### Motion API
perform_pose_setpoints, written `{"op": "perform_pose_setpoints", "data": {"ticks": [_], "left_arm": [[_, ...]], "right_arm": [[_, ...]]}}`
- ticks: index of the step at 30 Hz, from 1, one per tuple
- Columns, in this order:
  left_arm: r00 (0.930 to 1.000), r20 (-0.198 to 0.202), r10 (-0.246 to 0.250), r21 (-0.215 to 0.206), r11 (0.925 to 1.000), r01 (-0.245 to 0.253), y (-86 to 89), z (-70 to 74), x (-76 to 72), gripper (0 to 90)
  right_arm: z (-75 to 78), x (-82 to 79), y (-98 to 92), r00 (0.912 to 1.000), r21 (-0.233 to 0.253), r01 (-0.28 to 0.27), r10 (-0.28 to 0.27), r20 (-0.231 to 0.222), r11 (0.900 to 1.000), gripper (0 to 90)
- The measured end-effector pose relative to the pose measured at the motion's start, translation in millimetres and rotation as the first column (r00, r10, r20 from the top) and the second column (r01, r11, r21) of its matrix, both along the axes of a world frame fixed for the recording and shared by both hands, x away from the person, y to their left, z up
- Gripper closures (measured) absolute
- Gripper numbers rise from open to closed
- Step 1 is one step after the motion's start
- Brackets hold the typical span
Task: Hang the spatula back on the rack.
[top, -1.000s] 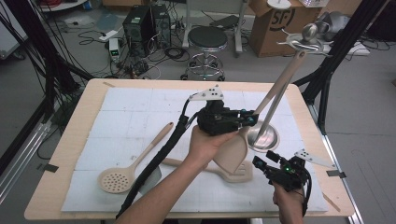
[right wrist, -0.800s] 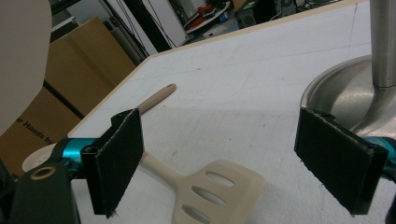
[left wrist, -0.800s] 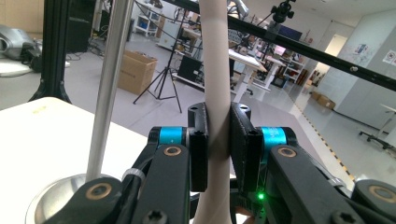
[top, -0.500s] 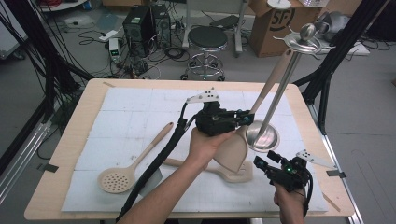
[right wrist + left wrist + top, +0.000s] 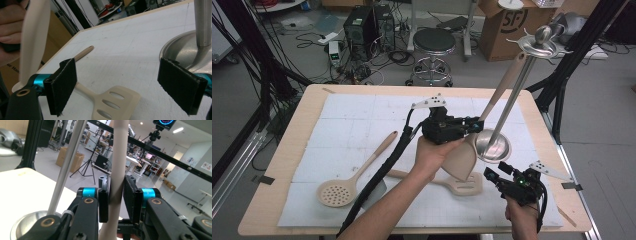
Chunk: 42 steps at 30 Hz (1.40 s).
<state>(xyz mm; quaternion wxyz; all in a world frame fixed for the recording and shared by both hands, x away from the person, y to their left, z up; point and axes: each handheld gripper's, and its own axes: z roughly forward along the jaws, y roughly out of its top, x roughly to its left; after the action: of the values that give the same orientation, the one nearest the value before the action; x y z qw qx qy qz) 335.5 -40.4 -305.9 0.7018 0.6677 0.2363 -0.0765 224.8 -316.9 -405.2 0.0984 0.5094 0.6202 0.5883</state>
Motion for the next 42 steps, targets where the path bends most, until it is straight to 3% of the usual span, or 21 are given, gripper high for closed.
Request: {"op": "perform_pose_setpoints", "data": {"ticks": [5, 10, 13, 18, 20, 24, 27, 29, 30, 38, 42], "left_arm": [[0.9984, -0.005, 0.056, 0.006, 0.9984, -0.056, 8.6, 5.7, 0.8, 54.2], [0.9979, 0.038, 0.053, 0.030, 0.9981, -0.054, 15.3, 10.4, -7.4, 49.3], [0.9984, 0.040, 0.040, 0.043, 0.9982, -0.042, 19.1, 10.5, -10.1, 44.2], [0.9954, 0.048, 0.083, 0.031, 0.9959, -0.085, 37.5, 2.5, -12.1, 40.5], [0.9937, 0.042, 0.104, 0.054, 0.9929, -0.106, 46.9, -0.9, -12.5, 40.6], [0.9902, 0.040, 0.134, 0.057, 0.9890, -0.136, 68.6, -8.0, -13.7, 39.9], [0.9852, 0.062, 0.160, 0.102, 0.9810, -0.165, 82.0, -11.8, -16.8, 35.3], [0.9841, 0.057, 0.168, 0.069, 0.9827, -0.172, 93.0, -17.7, -19.1, 34.3], [0.9837, 0.052, 0.172, 0.073, 0.9817, -0.176, 98.3, -20.9, -19.2, 33.6], [0.9708, 0.028, 0.238, 0.103, 0.9653, -0.240, 133.5, -43.4, -27.0, 32.0], [0.9610, 0.032, 0.275, 0.124, 0.9529, -0.277, 147.0, -53.7, -33.0, 32.2]], "right_arm": [[-0.8, 0.5, -0.5, 1.0000, -0.005, -0.005, 0.005, -0.001, 1.000, 15.1], [-0.9, 1.4, 1.5, 1.0000, -0.006, -0.006, 0.006, -0.002, 1.000, 15.1], [0.0, 2.5, 2.9, 1.0000, 0.003, -0.004, 0.004, -0.004, 1.000, 15.1], [8.4, 5.2, -1.7, 0.9998, 0.021, 0.017, -0.017, 0.009, 1.000, 15.1], [12.0, 5.7, -3.7, 0.9997, 0.028, 0.020, -0.020, 0.011, 0.999, 15.0], [16.0, 5.8, -9.1, 0.9996, 0.034, 0.025, -0.026, 0.010, 0.999, 15.0], [19.8, 7.2, -13.9, 0.9994, 0.030, 0.031, -0.031, 0.014, 0.999, 15.0], [22.9, 8.4, -16.3, 0.9992, 0.032, 0.034, -0.035, 0.019, 0.999, 15.0], [24.7, 9.0, -17.0, 0.9991, 0.034, 0.036, -0.036, 0.022, 0.999, 15.0], [36.7, 14.1, -10.2, 0.9990, 0.020, 0.021, -0.022, 0.038, 1.000, 15.0], [39.9, 17.0, -4.5, 0.9987, 0.018, 0.016, -0.017, 0.049, 1.000, 15.1]]}}
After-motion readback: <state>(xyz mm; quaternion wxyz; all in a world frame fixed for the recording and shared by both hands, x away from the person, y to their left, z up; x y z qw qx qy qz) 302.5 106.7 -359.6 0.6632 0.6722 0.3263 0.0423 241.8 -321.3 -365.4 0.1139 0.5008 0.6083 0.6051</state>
